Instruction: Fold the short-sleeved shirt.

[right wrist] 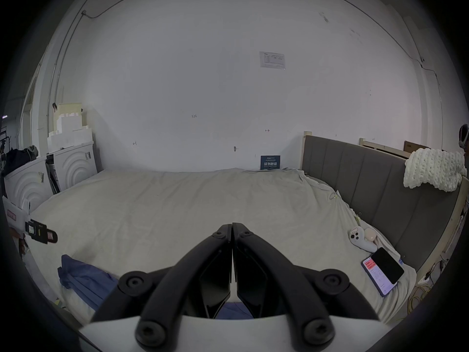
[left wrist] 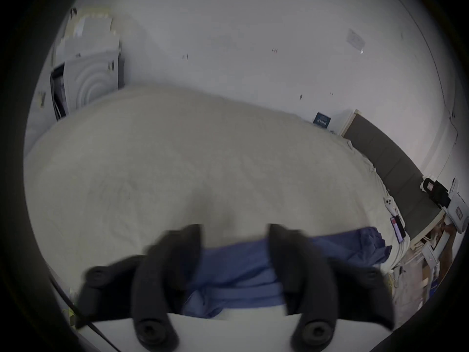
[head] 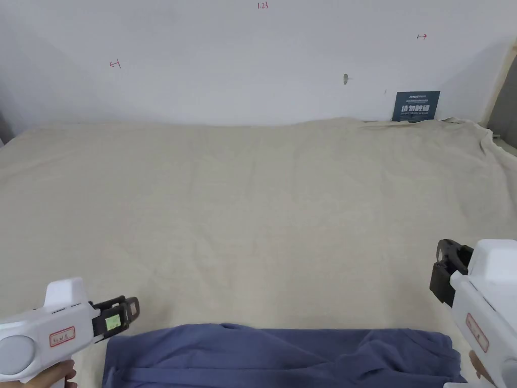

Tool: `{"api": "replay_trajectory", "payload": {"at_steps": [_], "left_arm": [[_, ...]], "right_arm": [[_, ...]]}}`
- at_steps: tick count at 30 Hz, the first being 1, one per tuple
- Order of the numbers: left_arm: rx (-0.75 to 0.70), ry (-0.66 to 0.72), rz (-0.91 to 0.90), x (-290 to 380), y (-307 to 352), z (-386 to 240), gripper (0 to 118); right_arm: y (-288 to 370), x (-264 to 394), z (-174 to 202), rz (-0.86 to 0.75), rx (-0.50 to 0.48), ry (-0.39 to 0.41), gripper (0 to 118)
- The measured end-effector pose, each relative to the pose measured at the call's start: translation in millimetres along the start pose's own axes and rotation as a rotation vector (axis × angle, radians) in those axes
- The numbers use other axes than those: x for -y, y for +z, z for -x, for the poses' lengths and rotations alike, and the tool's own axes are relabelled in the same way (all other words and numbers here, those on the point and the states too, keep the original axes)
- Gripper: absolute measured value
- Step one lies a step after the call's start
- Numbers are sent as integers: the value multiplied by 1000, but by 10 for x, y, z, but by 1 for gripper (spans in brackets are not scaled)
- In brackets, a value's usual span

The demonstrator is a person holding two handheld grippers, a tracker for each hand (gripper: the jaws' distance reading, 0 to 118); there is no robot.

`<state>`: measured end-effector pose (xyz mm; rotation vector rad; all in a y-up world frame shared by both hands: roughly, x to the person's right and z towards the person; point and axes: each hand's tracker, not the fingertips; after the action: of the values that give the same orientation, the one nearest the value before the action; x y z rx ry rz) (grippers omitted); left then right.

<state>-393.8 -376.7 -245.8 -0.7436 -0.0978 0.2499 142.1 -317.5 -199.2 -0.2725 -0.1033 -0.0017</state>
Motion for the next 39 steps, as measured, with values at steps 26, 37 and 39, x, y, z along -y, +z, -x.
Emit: {"api": "replay_trajectory", "payload": {"at_steps": [26,37,39], "left_arm": [[92,93,346,349,-974,606,7],[62,4,283,-71,-487,545,1],[49,-5,280,-132,-422,593,1]], "right_arm": [[-44,45,-18,67,16,-19,0],[-72,-21,-69,52,10,-23,0],[-76,-28,-70,49,7,-27,0]]}}
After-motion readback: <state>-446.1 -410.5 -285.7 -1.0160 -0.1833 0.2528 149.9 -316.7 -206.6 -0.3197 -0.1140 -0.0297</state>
